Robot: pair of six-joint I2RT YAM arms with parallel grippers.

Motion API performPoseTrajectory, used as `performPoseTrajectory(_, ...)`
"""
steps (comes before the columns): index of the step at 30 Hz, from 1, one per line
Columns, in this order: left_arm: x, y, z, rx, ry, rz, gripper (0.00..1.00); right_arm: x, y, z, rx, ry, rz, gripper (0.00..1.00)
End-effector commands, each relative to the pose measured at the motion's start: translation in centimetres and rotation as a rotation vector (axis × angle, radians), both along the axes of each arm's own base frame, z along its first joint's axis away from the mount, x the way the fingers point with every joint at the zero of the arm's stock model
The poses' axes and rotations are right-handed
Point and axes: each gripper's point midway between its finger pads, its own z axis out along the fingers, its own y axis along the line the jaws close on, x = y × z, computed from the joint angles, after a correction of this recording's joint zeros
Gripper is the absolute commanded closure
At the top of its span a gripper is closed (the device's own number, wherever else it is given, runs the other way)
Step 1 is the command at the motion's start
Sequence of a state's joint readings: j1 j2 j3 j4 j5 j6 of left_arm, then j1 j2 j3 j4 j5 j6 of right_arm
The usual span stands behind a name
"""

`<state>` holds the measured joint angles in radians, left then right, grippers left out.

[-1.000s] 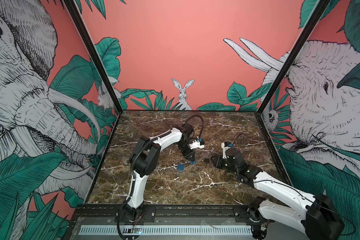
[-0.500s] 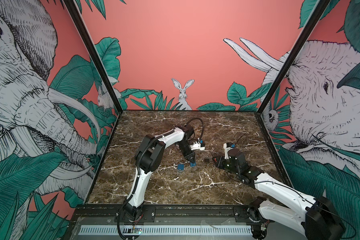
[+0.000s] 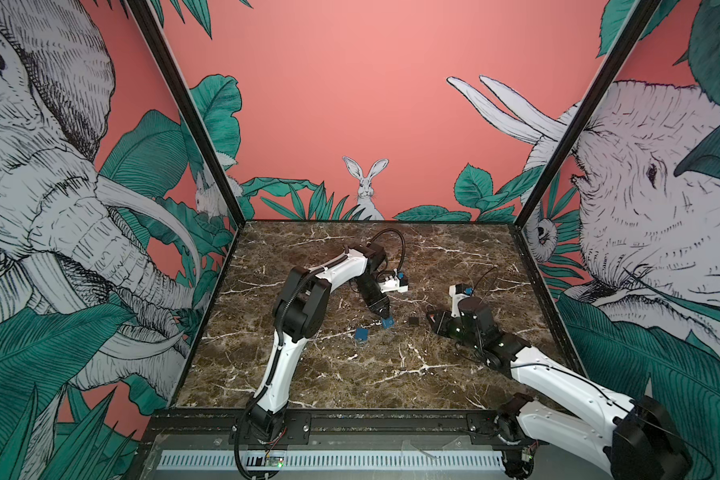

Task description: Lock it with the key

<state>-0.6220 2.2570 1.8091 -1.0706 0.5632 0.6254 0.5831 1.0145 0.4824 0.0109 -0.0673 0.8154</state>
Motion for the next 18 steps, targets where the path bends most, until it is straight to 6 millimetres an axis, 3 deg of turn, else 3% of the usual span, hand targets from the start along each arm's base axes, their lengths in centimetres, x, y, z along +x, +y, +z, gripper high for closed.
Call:
performPoseTrajectory(1, 0.1, 0.3, 0.2, 0.014, -0.011, -0.034, 0.68, 0.4, 0.0, 0.3, 0.009, -0.021, -0.005, 0.71)
performPoseTrajectory(13, 2.8, 0.0, -0.8, 0.014, -0.032, 0.002, 0.67, 0.3, -0.3, 0.0, -0.001, -0.014, -0.014, 0.71)
performPoseTrajectory(18, 2.7, 0.9, -1.2, 0.036, -0.032, 0.004, 0.68, 0.4, -0.4, -0.2, -0.005, -0.013, -0.017, 0.71)
